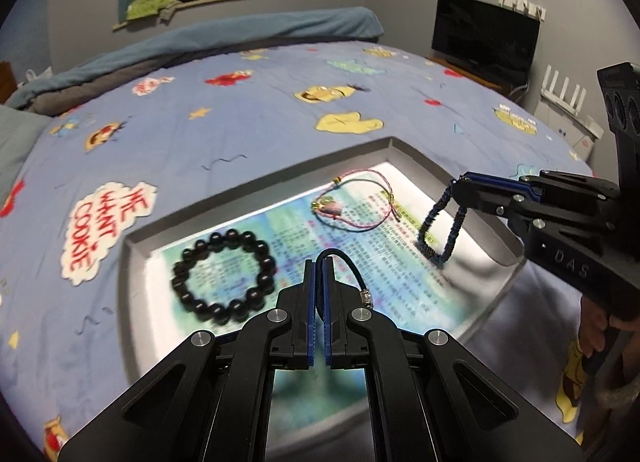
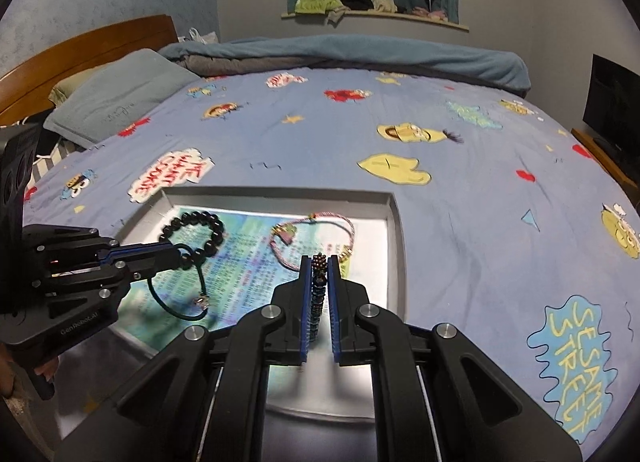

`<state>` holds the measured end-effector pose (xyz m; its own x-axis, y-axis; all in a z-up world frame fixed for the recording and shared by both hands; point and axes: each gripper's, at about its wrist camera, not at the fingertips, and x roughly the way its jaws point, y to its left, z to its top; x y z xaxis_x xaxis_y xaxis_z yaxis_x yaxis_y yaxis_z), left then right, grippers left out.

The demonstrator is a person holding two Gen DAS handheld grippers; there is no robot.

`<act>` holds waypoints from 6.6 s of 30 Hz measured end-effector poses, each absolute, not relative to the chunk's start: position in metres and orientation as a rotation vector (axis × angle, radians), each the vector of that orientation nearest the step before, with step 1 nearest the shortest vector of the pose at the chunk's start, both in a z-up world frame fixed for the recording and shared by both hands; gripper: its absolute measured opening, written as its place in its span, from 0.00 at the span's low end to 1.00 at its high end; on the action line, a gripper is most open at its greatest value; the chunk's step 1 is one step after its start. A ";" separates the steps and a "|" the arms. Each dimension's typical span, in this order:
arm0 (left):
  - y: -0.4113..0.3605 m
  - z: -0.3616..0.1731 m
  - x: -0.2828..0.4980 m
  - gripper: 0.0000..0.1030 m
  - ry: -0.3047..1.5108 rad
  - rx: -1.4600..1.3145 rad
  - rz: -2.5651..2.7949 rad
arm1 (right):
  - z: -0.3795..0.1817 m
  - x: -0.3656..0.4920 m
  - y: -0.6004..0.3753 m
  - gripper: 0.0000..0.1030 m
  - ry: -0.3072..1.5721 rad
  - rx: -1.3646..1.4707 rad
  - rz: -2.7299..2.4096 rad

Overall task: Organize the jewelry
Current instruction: 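Carry the hair tie and beaded bracelet into the tray and release both, then withdraw both tools from the tray toward the remaining jewelry, then grasp a silver hoop with the left tool while the right tool grasps the purple bead bracelet, then carry the silver hoop and purple bead bracelet into the grey tray and open both tools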

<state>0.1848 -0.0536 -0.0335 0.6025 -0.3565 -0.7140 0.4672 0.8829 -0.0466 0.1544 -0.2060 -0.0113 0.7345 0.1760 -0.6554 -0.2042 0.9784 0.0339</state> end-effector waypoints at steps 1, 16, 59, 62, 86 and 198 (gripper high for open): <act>-0.057 -0.036 0.189 0.04 0.804 0.146 -0.486 | -0.015 0.157 -0.208 0.07 0.723 -0.040 0.202; -0.081 -0.058 0.244 0.04 0.883 0.213 -0.397 | -0.046 0.190 -0.224 0.07 0.790 -0.010 0.154; -0.032 -0.002 0.154 0.87 0.769 0.173 -0.252 | 0.007 0.108 -0.230 0.91 0.712 -0.013 0.136; -0.027 0.004 0.143 0.87 0.757 0.164 -0.249 | 0.019 0.098 -0.231 0.94 0.686 0.002 0.142; 0.021 0.002 0.047 0.89 0.732 0.135 -0.192 | 0.027 0.024 -0.223 0.95 0.671 -0.053 0.145; 0.008 -0.013 0.078 0.04 0.712 0.167 -0.340 | 0.032 0.028 -0.209 0.06 0.552 -0.148 0.240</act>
<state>0.0784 0.0079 -0.0134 0.7049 -0.2485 -0.6643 0.3610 0.9319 0.0345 0.0282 -0.2088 0.0318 0.8248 0.1855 -0.5341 -0.2647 0.9614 -0.0749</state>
